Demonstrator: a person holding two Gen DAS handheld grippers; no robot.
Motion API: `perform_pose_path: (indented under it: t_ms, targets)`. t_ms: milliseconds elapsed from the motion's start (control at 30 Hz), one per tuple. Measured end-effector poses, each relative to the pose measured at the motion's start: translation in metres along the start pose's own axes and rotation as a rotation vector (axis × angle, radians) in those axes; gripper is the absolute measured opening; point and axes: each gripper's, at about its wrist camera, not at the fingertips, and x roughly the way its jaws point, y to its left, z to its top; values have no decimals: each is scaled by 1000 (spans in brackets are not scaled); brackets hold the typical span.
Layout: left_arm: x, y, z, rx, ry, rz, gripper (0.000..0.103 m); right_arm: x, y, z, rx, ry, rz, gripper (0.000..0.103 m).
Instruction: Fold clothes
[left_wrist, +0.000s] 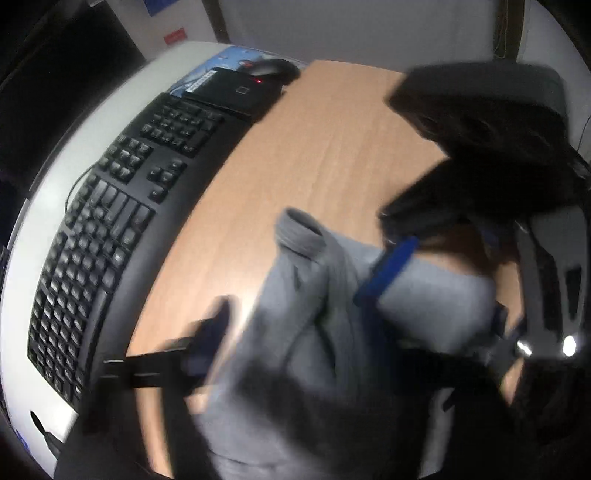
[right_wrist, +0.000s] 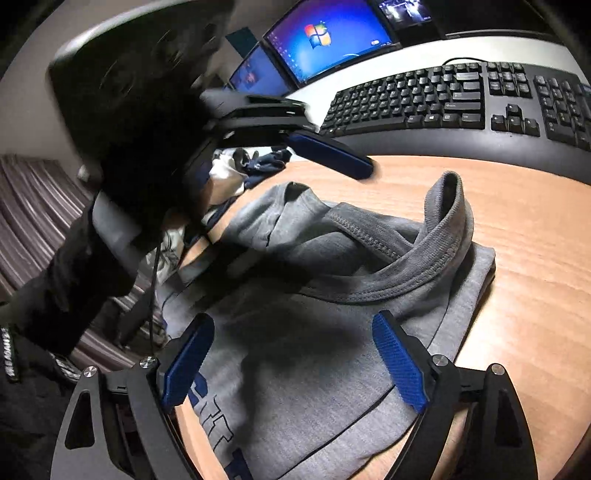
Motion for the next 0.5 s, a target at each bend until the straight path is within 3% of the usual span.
perform_pose_path:
  t_ms: [67, 100, 200, 267, 400, 467, 500]
  targets:
    - [5, 1, -3, 4, 26, 3, 10, 1, 5, 0, -20, 7, -24, 89]
    - [6, -1, -5, 14, 35, 7, 6, 1, 8, -1, -28, 11, -34, 89]
    - [3, -11, -9, 52, 24, 4, 5, -1, 6, -1, -18, 7, -22, 89]
    - [2, -7, -9, 24, 31, 19, 5, 0, 5, -1, -3, 1, -6, 89]
    - [11, 27, -12, -178, 79, 54, 6, 3, 3, -1, 14, -7, 3, 89]
    - [21, 57, -20, -338, 125, 157, 5, 3, 6, -2, 10, -8, -13, 88]
    - [21, 72, -26, -422, 129, 167, 5, 4, 9, -3, -5, -3, -32, 89]
